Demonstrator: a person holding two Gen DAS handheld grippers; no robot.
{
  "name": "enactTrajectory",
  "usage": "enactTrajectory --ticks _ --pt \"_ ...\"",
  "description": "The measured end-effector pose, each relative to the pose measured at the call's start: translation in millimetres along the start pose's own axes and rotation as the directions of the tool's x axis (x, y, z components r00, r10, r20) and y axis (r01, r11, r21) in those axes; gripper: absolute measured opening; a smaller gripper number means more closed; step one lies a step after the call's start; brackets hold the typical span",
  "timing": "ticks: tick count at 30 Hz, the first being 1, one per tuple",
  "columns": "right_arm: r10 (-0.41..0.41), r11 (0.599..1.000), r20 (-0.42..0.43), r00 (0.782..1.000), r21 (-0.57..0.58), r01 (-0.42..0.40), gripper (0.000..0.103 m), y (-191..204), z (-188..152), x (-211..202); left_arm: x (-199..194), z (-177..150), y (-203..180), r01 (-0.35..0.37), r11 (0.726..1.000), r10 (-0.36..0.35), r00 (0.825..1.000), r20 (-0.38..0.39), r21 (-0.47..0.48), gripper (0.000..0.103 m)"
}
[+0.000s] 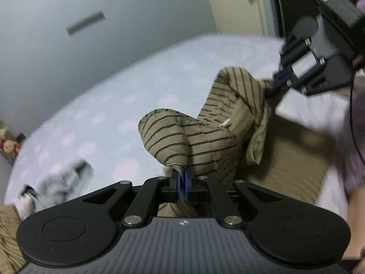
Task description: Fold clothes
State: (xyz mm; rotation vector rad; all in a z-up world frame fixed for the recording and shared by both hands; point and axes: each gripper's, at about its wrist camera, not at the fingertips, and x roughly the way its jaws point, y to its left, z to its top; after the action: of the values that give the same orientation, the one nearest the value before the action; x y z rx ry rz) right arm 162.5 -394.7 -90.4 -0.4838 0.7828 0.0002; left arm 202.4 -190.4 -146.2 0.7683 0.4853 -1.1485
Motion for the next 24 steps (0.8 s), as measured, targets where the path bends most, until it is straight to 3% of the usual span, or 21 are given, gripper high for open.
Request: enactTrajectory --ticks 5,7,9,11,14,20,24 --pt "0.089 0.995 -0.104 0.991 0.053 -0.084 0.005 24 -10 30 30 -12 -14 0.07 0.997 -0.062 0.983 -0.174 0.041 0.004" --pt "0.109 0.992 -0.134 0.985 0.079 -0.099 0.007 28 -11 40 36 -14 -11 0.08 0.996 -0.071 0.977 -0.203 0.035 0.005" --pt "0.135 0.986 -0.159 0.978 0.122 -0.117 0.012 27 -11 46 41 -15 -7 0.081 0.997 -0.075 0.971 -0.225 0.018 0.014" --pt "0.156 0.977 -0.164 0.974 0.171 -0.127 0.02 25 -13 40 34 -14 -7 0.069 0.998 -0.068 0.973 -0.22 -0.003 0.033" --pt "0.154 0.963 -0.131 0.979 0.244 -0.119 0.037 25 -19 28 15 -11 -7 0.048 0.998 -0.055 0.982 -0.181 -0.045 0.051" --pt "0.134 0.904 -0.048 0.99 0.414 -0.102 0.04 4 -9 -2 -10 9 18 0.033 0.975 -0.051 0.996 -0.076 -0.221 0.055" --pt "0.119 0.851 -0.008 0.993 0.516 -0.098 0.045 -16 6 -1 -6 26 35 0.009 0.951 -0.031 0.997 -0.067 -0.31 0.055"
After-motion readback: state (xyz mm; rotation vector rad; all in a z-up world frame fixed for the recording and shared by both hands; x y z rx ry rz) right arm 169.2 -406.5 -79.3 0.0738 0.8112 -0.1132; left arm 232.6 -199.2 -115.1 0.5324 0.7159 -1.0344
